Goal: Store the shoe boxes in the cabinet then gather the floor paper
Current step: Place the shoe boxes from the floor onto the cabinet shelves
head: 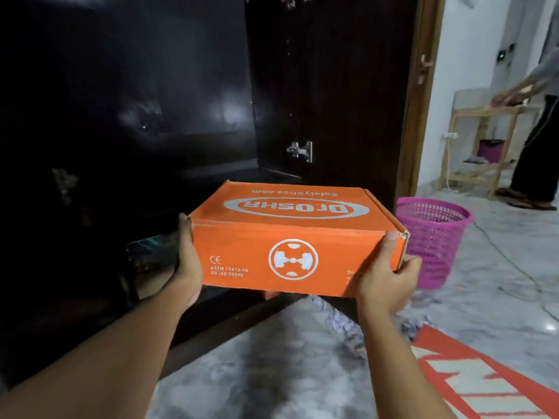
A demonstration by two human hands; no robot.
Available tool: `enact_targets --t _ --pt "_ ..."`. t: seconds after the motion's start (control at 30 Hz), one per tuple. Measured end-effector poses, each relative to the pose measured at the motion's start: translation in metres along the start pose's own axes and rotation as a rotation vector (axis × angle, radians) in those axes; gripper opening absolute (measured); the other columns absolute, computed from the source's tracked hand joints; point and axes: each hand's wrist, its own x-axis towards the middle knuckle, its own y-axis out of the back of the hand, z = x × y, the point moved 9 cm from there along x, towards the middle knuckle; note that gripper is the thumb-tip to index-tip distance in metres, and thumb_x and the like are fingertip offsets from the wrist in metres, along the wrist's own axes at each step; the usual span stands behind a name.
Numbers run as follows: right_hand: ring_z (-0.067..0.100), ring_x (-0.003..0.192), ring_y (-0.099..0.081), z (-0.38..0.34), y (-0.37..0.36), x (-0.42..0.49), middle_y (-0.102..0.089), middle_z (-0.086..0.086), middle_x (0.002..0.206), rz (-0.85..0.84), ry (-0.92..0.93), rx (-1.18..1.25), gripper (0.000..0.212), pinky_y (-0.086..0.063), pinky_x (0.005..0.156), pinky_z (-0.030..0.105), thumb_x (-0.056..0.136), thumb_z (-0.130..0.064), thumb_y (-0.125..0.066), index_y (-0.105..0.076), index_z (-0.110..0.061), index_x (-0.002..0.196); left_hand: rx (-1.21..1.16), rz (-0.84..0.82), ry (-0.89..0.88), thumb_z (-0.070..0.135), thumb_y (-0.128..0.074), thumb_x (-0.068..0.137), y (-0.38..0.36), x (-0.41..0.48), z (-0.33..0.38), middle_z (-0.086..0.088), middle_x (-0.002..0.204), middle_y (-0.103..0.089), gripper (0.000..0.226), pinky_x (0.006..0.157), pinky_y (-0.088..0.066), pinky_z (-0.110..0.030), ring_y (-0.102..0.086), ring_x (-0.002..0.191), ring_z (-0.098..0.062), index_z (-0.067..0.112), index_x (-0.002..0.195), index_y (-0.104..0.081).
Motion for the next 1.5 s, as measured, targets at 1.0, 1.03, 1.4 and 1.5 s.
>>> enact_targets --t 1.0,1.03,1.4,1.5 --pt "0.034 0.126 -0.048 -0.050 -0.351 -0.098 -0.037 0.010 0.144 -1.033 0.039 -0.182 0.079 -0.041 0.106 0.055 0.082 -0.075 -0.049 -0.035 -0.030 0.145 0.459 0.580 -0.366 0.042 -0.054 0.096 0.121 0.116 0.100 -0.013 0.160 -0.021 0.082 0.115 -0.029 -0.053 -0.028 0.144 -0.036 0.022 0.157 -0.003" --pt "0.037 0.130 -0.044 -0.053 -0.358 -0.100 -0.032 0.012 0.145 -1.024 0.081 -0.224 0.071 -0.037 0.109 0.056 0.089 -0.064 -0.049 -0.032 -0.029 0.148 0.593 0.590 -0.387 0.040 -0.056 0.095 0.120 0.118 0.099 -0.011 0.164 -0.006 0.087 0.119 -0.019 -0.052 -0.013 0.150 -0.034 0.024 0.156 0.004" --pt "0.030 0.134 -0.024 -0.053 -0.400 -0.146 -0.015 0.012 0.148 -1.019 0.471 -0.472 0.101 -0.033 0.110 0.043 0.087 -0.027 -0.070 0.004 -0.018 0.155 1.364 0.463 -0.346 0.037 -0.057 0.092 0.088 0.168 0.085 -0.011 0.151 0.043 0.098 0.123 -0.001 -0.049 0.028 0.145 -0.034 0.039 0.150 0.022" --pt "0.030 0.142 -0.018 -0.049 -0.419 -0.159 -0.003 0.010 0.157 -1.122 0.442 -0.508 0.099 -0.028 0.114 0.044 0.088 -0.029 -0.070 0.002 -0.020 0.156 1.346 0.491 -0.312 0.034 -0.059 0.092 0.097 0.184 0.088 -0.007 0.151 0.043 0.099 0.122 -0.007 -0.052 0.026 0.147 -0.032 0.043 0.149 0.021"
